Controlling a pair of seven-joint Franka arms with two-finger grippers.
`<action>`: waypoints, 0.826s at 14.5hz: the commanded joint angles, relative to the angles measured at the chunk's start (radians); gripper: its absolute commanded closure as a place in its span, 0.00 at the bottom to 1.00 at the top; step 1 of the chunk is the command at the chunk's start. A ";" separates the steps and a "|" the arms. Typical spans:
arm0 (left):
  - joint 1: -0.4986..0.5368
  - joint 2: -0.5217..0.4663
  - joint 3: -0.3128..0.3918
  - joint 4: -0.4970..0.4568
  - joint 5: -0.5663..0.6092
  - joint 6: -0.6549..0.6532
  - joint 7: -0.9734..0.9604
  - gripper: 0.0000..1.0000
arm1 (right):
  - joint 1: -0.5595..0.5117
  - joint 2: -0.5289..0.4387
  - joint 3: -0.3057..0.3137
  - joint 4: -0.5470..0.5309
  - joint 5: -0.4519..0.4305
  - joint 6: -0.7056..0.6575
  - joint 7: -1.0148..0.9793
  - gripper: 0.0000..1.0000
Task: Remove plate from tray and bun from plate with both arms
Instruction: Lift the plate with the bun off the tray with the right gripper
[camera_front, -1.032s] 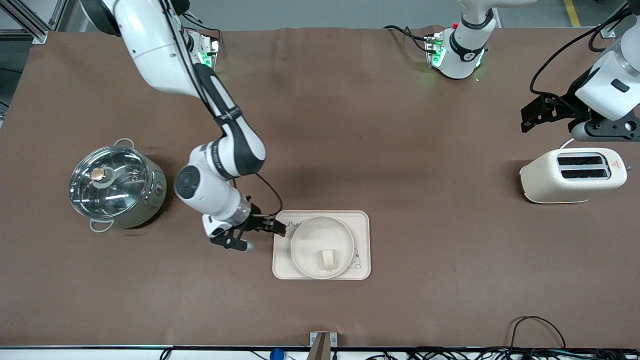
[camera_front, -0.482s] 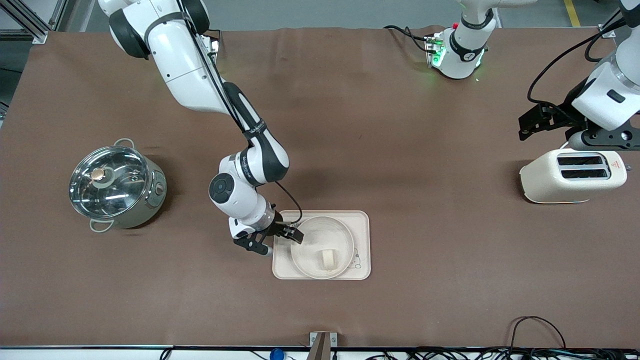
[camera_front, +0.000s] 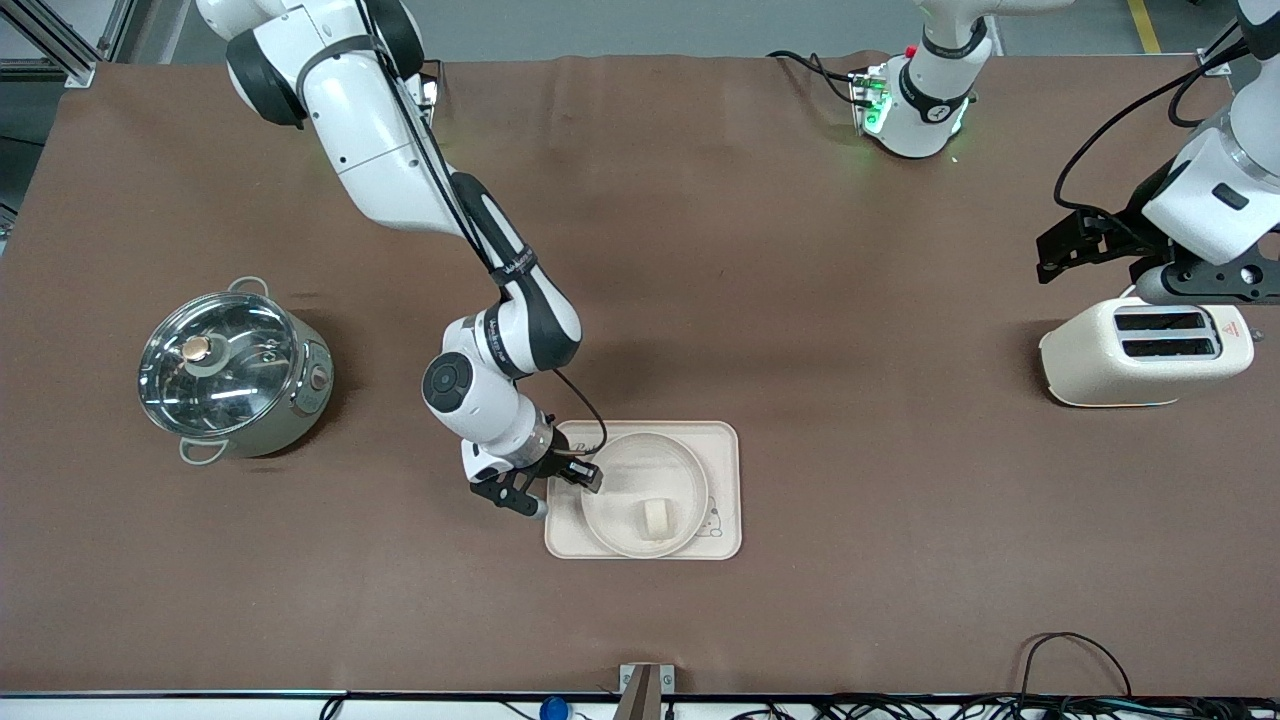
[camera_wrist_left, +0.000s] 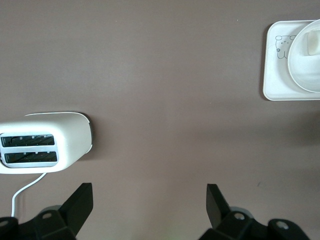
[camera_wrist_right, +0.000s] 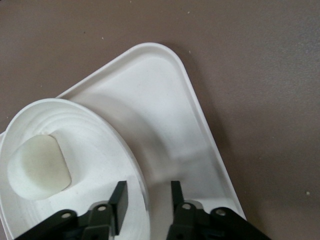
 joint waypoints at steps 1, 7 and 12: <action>0.006 0.011 -0.003 0.020 -0.014 -0.002 -0.001 0.00 | 0.005 0.024 -0.005 0.039 0.020 -0.001 0.018 0.85; 0.009 0.003 0.003 0.023 -0.013 -0.003 0.011 0.00 | -0.001 0.021 -0.007 0.041 0.017 -0.002 -0.002 1.00; 0.009 0.002 0.006 0.023 -0.011 -0.003 0.012 0.00 | 0.015 -0.051 -0.007 0.030 0.011 -0.018 -0.059 1.00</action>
